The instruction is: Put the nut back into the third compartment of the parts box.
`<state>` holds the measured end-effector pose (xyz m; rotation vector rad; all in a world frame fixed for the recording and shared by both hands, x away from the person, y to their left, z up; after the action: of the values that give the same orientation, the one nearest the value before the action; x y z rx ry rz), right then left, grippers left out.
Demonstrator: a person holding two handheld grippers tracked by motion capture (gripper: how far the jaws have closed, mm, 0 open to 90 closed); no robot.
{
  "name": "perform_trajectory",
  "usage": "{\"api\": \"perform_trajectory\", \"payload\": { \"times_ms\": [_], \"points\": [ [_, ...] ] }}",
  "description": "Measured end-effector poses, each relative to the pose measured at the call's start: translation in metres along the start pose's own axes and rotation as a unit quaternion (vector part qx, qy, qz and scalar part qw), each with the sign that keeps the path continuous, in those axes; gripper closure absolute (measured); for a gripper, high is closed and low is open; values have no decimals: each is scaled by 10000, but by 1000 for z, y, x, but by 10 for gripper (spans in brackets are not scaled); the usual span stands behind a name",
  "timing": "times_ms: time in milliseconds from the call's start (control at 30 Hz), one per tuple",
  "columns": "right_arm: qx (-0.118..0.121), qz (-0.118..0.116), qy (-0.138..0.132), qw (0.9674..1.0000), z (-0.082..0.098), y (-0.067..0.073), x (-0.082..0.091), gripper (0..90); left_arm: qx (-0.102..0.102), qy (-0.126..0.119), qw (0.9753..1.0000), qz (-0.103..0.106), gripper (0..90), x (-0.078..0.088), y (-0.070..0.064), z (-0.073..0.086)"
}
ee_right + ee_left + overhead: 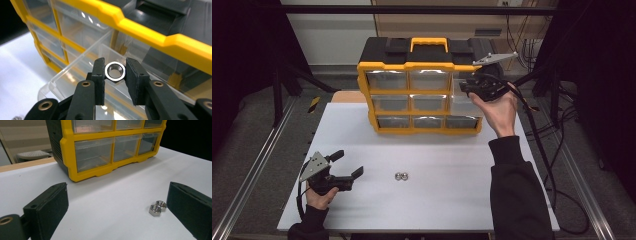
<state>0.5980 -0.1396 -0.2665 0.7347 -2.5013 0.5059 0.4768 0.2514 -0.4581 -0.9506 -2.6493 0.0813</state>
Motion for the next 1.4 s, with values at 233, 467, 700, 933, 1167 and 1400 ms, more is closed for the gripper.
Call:
{"api": "perform_trajectory", "payload": {
  "times_ms": [233,467,700,933,1167,1400],
  "points": [
    [71,59,53,9999,-2,-1,0,684,5,-8,10000,-1,40,0,0,0],
    [36,73,-461,9989,-8,-1,16,571,-3,-7,10000,-1,39,0,0,0],
    [47,103,-1354,9907,-9,16,51,275,-17,-21,10000,4,38,1,0,0],
    [-54,50,-1715,9852,6,34,69,77,-20,-27,10000,1,39,1,-1,-1],
    [-59,-66,-1847,9828,26,51,72,49,-27,-29,10000,3,37,1,-1,-1],
    [-125,-301,-1822,9827,53,73,62,47,-32,-42,10000,18,37,1,-1,-1]
  ]
}}
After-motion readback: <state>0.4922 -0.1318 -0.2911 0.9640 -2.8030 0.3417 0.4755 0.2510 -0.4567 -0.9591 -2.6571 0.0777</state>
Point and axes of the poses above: each handheld gripper's, and its own axes: x roughly backward along the jaws, z roughly out of its underside, y roughly to its left, the point moved 6 cm from there along -x, roughly forward along the jaws, and after that the axes turned 7 degrees about x, right-handed, at the moved point
